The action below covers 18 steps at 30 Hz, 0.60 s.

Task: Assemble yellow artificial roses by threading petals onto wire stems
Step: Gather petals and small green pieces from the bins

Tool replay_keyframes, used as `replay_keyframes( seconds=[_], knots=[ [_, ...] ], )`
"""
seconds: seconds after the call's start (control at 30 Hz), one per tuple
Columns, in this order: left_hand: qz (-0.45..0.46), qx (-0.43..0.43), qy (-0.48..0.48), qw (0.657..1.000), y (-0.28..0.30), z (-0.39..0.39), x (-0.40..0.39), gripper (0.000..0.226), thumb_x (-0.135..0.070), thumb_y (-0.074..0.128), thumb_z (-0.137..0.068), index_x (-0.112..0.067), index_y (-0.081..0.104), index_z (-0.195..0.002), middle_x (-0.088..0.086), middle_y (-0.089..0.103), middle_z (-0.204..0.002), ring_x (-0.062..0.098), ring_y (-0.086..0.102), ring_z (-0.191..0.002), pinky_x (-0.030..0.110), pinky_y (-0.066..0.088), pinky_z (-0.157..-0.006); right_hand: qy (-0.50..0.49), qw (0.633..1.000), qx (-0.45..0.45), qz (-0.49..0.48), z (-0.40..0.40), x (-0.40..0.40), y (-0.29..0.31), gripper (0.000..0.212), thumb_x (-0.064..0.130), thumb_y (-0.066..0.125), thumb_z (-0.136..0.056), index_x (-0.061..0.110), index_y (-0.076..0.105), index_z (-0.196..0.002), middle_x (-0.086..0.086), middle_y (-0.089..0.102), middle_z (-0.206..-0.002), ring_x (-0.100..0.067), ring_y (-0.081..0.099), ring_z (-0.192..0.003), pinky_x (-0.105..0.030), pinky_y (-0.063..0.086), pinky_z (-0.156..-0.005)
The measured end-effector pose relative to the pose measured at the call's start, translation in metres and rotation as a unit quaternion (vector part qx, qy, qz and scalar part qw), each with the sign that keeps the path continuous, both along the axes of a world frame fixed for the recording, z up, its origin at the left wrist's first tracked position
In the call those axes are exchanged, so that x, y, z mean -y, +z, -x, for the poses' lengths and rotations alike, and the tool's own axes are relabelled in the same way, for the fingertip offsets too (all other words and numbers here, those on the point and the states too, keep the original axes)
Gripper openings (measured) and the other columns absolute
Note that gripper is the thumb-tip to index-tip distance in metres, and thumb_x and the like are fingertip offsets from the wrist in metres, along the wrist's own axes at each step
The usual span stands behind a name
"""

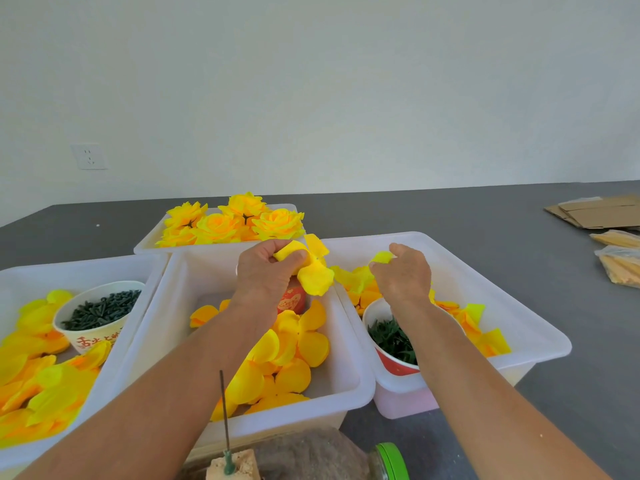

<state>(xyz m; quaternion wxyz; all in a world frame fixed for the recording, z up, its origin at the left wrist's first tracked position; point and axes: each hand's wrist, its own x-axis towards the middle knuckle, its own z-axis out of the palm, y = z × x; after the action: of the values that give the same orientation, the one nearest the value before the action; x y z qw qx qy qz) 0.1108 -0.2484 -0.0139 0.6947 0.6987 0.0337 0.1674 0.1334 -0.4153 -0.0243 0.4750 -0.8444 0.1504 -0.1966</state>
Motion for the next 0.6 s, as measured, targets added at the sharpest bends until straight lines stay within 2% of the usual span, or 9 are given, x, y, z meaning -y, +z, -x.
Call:
replay_keyframes(
  seconds=[0.07,0.13,0.2,0.3,0.37,0.47,0.53,0.6],
  knots=[
    [-0.004,-0.003,-0.002,1.000,-0.001,0.000,0.000,0.024,-0.013,0.069,-0.082,-0.019,0.066,-0.106,-0.004,0.063,-0.090,0.018,0.061,-0.088,0.032,0.055,-0.074,-0.004,0.999,-0.021,0.040,0.001,0.001,-0.001,0.056,0.011,0.057,-0.087,0.011,0.038,-0.140,-0.007,0.043,-0.142,-0.027,0.039,-0.131,-0.037,0.036,-0.102],
    [-0.007,-0.005,-0.009,1.000,-0.001,0.000,0.001,0.023,-0.010,0.069,-0.082,-0.021,0.066,-0.103,-0.002,0.061,-0.091,0.015,0.059,-0.083,0.025,0.054,-0.065,-0.024,0.996,-0.035,0.085,0.002,0.001,0.000,0.057,0.012,0.059,-0.085,0.011,0.037,-0.138,-0.009,0.046,-0.137,-0.031,0.038,-0.127,-0.038,0.039,-0.093],
    [-0.018,-0.005,-0.008,1.000,-0.002,-0.001,0.001,0.022,-0.009,0.069,-0.082,-0.024,0.064,-0.098,-0.004,0.059,-0.085,0.010,0.056,-0.076,0.021,0.051,-0.057,-0.041,0.989,-0.032,0.138,0.004,0.000,0.001,0.061,0.018,0.062,-0.084,0.015,0.036,-0.139,-0.008,0.046,-0.134,-0.032,0.034,-0.125,-0.040,0.038,-0.092],
    [-0.030,-0.007,0.003,1.000,-0.005,-0.003,0.001,0.022,-0.011,0.069,-0.082,-0.024,0.064,-0.099,-0.002,0.059,-0.083,0.014,0.057,-0.077,0.026,0.051,-0.062,-0.024,0.984,0.062,0.165,0.003,-0.001,-0.002,0.056,0.027,0.065,-0.084,0.017,0.046,-0.136,-0.004,0.044,-0.139,-0.027,0.030,-0.129,-0.037,0.031,-0.101],
    [-0.038,-0.009,0.018,0.999,-0.006,-0.005,0.000,0.021,-0.013,0.069,-0.082,-0.025,0.064,-0.099,0.001,0.061,-0.087,0.018,0.057,-0.081,0.027,0.052,-0.062,0.023,0.977,0.148,0.150,0.004,-0.006,-0.002,0.041,0.026,0.067,-0.083,0.015,0.060,-0.122,-0.002,0.052,-0.132,-0.023,0.035,-0.125,-0.028,0.028,-0.101],
    [-0.062,-0.018,0.055,0.996,-0.006,-0.011,-0.004,0.022,-0.015,0.070,-0.081,-0.021,0.065,-0.102,0.007,0.063,-0.090,0.022,0.059,-0.085,0.035,0.054,-0.072,0.142,0.947,0.265,0.117,0.012,-0.014,0.001,0.028,0.016,0.076,-0.074,0.012,0.071,-0.101,-0.003,0.064,-0.115,-0.022,0.050,-0.112,-0.023,0.035,-0.095],
    [-0.066,-0.028,0.073,0.995,-0.006,-0.015,-0.008,0.022,-0.016,0.071,-0.081,-0.020,0.065,-0.102,0.011,0.064,-0.095,0.026,0.060,-0.089,0.041,0.055,-0.081,0.224,0.915,0.305,0.141,0.018,-0.019,0.001,0.036,0.013,0.078,-0.065,0.011,0.072,-0.100,-0.005,0.066,-0.110,-0.022,0.053,-0.106,-0.020,0.036,-0.092],
    [-0.063,-0.037,0.078,0.994,-0.005,-0.016,-0.009,0.020,-0.015,0.071,-0.081,-0.019,0.064,-0.100,0.011,0.064,-0.094,0.027,0.061,-0.088,0.044,0.054,-0.082,0.290,0.892,0.298,0.176,0.020,-0.022,0.001,0.047,0.011,0.080,-0.060,0.012,0.070,-0.106,-0.005,0.064,-0.113,-0.023,0.051,-0.108,-0.017,0.035,-0.092]
  ],
)
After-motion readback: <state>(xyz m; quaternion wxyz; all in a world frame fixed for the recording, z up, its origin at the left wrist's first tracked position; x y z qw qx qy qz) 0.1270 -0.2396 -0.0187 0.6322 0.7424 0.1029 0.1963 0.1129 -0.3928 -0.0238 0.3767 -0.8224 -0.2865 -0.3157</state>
